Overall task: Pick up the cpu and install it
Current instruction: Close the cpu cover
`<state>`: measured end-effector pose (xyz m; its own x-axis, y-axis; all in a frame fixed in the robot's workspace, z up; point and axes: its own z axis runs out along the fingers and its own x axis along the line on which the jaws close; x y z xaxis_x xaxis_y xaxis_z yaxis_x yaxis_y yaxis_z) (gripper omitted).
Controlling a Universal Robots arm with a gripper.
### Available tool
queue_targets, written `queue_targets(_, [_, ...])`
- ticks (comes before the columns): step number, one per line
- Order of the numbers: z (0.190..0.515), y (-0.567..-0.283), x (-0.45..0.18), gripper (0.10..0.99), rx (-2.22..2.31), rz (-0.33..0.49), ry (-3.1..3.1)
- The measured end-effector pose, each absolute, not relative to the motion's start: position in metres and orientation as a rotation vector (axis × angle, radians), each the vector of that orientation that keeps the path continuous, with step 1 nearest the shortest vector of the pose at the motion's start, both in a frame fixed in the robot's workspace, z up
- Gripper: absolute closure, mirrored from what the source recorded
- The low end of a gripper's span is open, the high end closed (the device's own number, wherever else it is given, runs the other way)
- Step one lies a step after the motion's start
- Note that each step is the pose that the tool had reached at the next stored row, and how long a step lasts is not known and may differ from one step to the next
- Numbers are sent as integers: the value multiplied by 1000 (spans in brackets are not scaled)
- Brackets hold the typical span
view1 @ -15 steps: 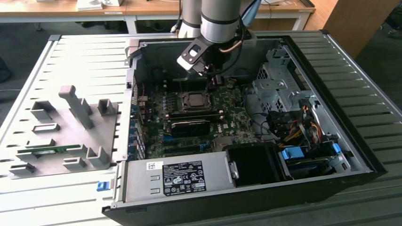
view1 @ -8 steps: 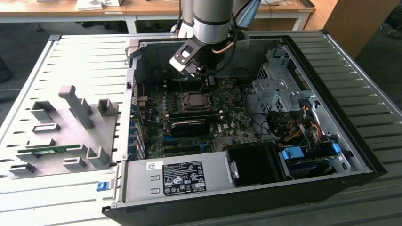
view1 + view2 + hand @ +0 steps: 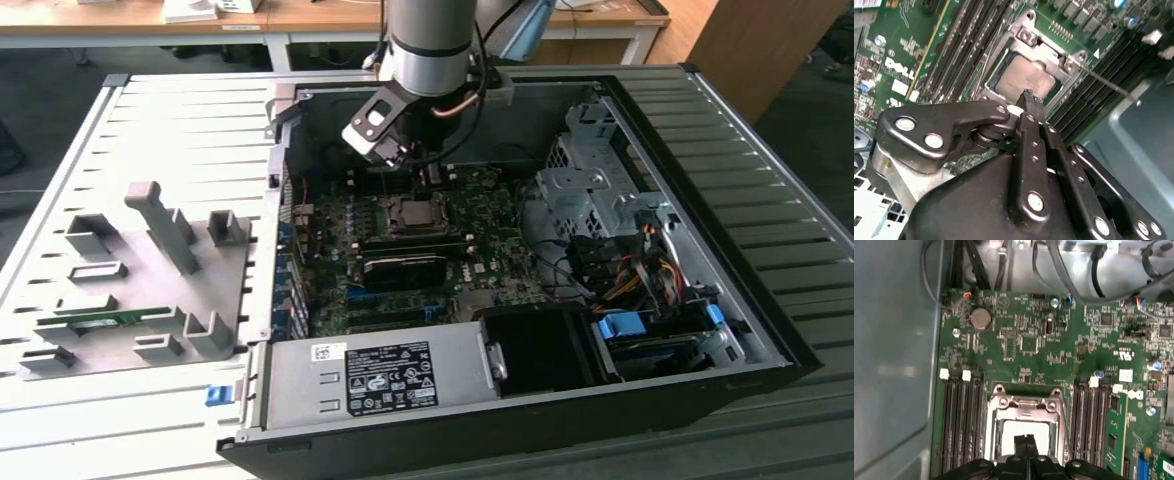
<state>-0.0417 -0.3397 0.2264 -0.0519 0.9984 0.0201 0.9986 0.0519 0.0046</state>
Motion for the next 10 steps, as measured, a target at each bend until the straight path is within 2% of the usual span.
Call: queue_targets(10, [220, -342, -54, 965, -2155, -27, -2270])
